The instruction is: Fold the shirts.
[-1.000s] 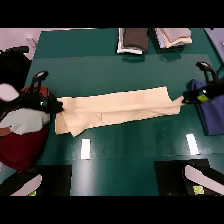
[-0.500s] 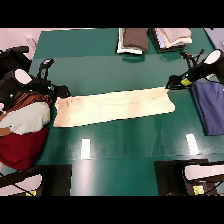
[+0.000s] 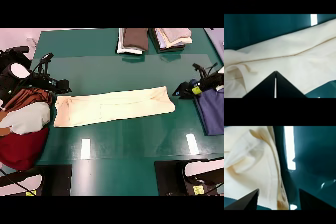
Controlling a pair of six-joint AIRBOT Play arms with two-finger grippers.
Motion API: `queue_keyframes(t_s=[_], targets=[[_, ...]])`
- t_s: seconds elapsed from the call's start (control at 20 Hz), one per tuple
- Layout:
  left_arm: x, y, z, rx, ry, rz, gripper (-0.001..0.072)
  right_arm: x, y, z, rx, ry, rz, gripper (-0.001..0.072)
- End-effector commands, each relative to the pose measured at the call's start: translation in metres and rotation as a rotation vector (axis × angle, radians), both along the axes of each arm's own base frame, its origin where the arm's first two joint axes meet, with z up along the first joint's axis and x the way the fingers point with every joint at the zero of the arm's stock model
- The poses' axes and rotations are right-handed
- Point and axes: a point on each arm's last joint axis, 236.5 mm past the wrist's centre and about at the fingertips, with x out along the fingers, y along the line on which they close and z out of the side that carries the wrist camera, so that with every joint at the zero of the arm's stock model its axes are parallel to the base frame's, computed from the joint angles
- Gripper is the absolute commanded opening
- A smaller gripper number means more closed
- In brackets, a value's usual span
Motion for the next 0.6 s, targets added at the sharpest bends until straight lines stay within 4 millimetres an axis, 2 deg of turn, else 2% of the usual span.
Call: queue_keyframes(t_s=[0.0, 0.1, 0.15, 0.2, 0.25, 0.35, 0.4, 0.45, 0.55], targets=[[-0.001, -0.03, 0.007, -0.047, -0.023, -0.036, 0.0021, -0.009, 0.017, -0.024, 0.159, 0.03, -0.025, 0.0573], [-0.003, -0.056, 0.006, -0.059, -0.036, -0.058, 0.0021, -0.002, 0.039, -0.033, 0.22, 0.038, -0.011, 0.0554], [-0.004, -0.07, 0.005, -0.067, -0.04, -0.063, 0.0021, 0.001, 0.05, -0.037, 0.23, 0.036, 0.007, 0.0499], [-0.005, -0.083, 0.002, -0.073, -0.042, -0.077, 0.0021, 0.003, 0.061, -0.041, 0.221, 0.036, 0.03, 0.0497], [-0.008, -0.097, -0.002, -0.077, -0.041, -0.089, 0.0021, 0.006, 0.071, -0.043, 0.206, 0.024, 0.06, 0.0398], [-0.013, -0.126, -0.017, -0.081, -0.03, -0.122, 0.0021, 0.012, 0.083, -0.036, 0.181, -0.025, 0.103, 0.0071], [-0.015, -0.139, -0.025, -0.083, -0.029, -0.132, 0.002, 0.018, 0.083, -0.024, 0.167, -0.061, 0.109, 0.0014], [-0.014, -0.15, -0.032, -0.087, -0.025, -0.129, 0.002, 0.025, 0.081, -0.007, 0.155, -0.104, 0.118, 0.0013], [-0.011, -0.172, -0.045, -0.085, -0.024, -0.157, 0.002, 0.04, 0.08, 0.043, 0.129, -0.215, 0.146, 0.0013]])
